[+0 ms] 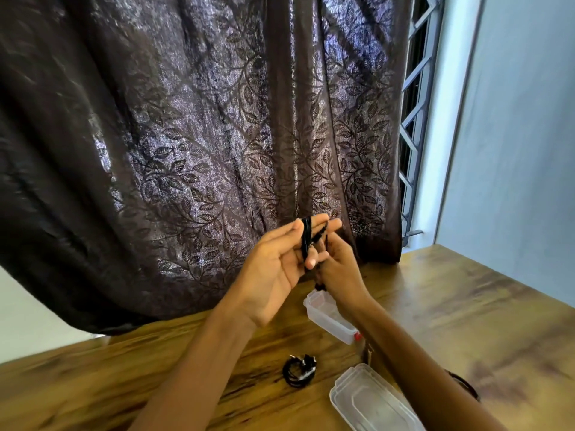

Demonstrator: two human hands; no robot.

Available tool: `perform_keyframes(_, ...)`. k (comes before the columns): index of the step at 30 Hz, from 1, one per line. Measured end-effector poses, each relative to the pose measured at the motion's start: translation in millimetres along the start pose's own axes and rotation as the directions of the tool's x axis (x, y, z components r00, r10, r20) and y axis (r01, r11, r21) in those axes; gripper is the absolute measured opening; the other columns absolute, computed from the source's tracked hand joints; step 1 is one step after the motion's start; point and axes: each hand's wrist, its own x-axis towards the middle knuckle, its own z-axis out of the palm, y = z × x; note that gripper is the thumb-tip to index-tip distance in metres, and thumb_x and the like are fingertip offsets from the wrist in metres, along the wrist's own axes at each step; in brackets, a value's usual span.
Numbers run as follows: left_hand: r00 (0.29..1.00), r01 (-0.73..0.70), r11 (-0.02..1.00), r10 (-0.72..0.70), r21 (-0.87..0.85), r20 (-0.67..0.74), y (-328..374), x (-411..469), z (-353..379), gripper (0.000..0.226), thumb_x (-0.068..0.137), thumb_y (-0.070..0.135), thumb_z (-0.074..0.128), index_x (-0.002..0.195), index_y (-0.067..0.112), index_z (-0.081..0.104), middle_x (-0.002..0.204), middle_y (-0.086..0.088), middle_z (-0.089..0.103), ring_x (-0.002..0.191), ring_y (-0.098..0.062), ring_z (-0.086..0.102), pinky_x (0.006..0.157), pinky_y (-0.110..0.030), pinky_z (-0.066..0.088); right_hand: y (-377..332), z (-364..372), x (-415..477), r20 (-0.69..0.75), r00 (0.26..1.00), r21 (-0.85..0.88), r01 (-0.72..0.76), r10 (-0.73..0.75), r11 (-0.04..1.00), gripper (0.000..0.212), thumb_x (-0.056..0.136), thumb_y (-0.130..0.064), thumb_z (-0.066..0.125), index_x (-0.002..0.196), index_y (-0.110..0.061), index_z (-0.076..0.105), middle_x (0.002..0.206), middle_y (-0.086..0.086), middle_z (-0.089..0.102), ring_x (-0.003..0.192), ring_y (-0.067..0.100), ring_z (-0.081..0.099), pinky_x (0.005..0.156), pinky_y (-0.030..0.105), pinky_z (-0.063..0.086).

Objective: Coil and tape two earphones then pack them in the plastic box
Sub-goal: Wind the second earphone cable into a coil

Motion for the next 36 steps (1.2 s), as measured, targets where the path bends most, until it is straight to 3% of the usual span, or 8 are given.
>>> perform_keyframes(3,0.995,-0.032,0.999,0.028,-0.035,-0.092,-3,2,-4,0.037,0.092,0.015,0.035,0.121,0.000,0.054,0.118,-0.011,0.065,0.059,-0.009,0.045,0.086,-0.029,0.047,2,8,-12,-0.033,0.997,0.006,-0.063,0.063,0.998,0.018,0.098,-0.018,0.040,0.084,-0.007,0.044,0.043,-0.009,0.044,0.037,0.004,0.036,0.036,0.017,0.029)
perform_keyframes(8,0.979,-0.095,0.995,0.087,-0.035,-0.185,-4,2,-11,0.032,0.095,0.015,0.033,0.111,0.008,0.059,0.112,-0.004,0.067,0.050,-0.006,0.046,0.079,-0.033,0.044,-4,8,-22,0.038,0.953,0.217,-0.303,0.302,0.928,0.015,0.095,-0.020,0.047,0.088,-0.007,0.049,0.061,0.003,0.053,0.051,0.010,0.051,0.060,0.033,0.050)
perform_keyframes(13,0.970,-0.102,0.995,0.099,-0.001,-0.221,-7,1,-20,0.035,0.096,0.018,0.032,0.117,0.006,0.057,0.120,-0.004,0.064,0.047,-0.004,0.042,0.100,-0.036,0.042,-16,6,-26,0.172,0.852,0.541,-0.501,0.495,0.676,0.014,0.093,-0.012,0.048,0.087,-0.001,0.055,0.071,0.013,0.059,0.058,0.016,0.058,0.060,0.032,0.059)
perform_keyframes(18,0.966,-0.105,0.992,0.087,-0.064,-0.244,-16,1,-25,0.035,0.095,0.016,0.032,0.118,0.004,0.056,0.121,-0.007,0.063,0.047,-0.005,0.039,0.097,-0.035,0.043,-17,7,-33,0.171,0.824,0.526,-0.540,0.541,0.657,0.018,0.088,-0.021,0.056,0.082,-0.004,0.057,0.082,0.017,0.066,0.066,0.021,0.067,0.064,0.033,0.059)
perform_keyframes(22,0.961,-0.115,0.992,0.097,-0.058,-0.260,-27,-1,-27,0.034,0.096,0.013,0.031,0.117,0.006,0.057,0.122,-0.006,0.063,0.045,-0.004,0.038,0.103,-0.038,0.041,-18,9,-39,0.177,0.836,0.514,-0.529,0.520,0.676,0.019,0.093,-0.012,0.048,0.090,0.004,0.058,0.083,0.019,0.065,0.067,0.022,0.067,0.063,0.030,0.058)
perform_keyframes(30,0.936,-0.117,0.993,0.107,-0.009,-0.337,-60,-8,-25,0.033,0.097,0.007,0.030,0.109,0.013,0.060,0.116,-0.002,0.065,0.044,-0.003,0.037,0.102,-0.035,0.040,-12,9,-47,0.209,0.733,0.590,-0.623,0.648,0.514,0.029,0.096,0.003,0.034,0.078,0.002,0.056,0.071,0.016,0.070,0.062,0.021,0.069,0.064,0.036,0.057)
perform_keyframes(33,0.925,-0.134,0.989,0.101,-0.064,-0.367,-72,-10,-26,0.033,0.096,0.007,0.032,0.108,0.010,0.062,0.111,-0.001,0.069,0.044,-0.003,0.034,0.097,-0.032,0.042,-2,10,-51,0.185,0.701,0.611,-0.631,0.689,0.477,0.024,0.095,-0.002,0.040,0.084,0.001,0.061,0.070,0.014,0.071,0.059,0.019,0.069,0.058,0.032,0.058)
perform_keyframes(36,0.908,-0.148,0.980,0.082,-0.132,-0.410,-86,-12,-25,0.031,0.095,0.008,0.034,0.109,0.008,0.062,0.107,-0.003,0.071,0.045,-0.004,0.033,0.076,-0.022,0.043,11,12,-57,0.134,0.678,0.619,-0.627,0.723,0.473,0.016,0.093,-0.005,0.048,0.089,-0.003,0.063,0.067,0.008,0.071,0.055,0.014,0.068,0.054,0.026,0.056)
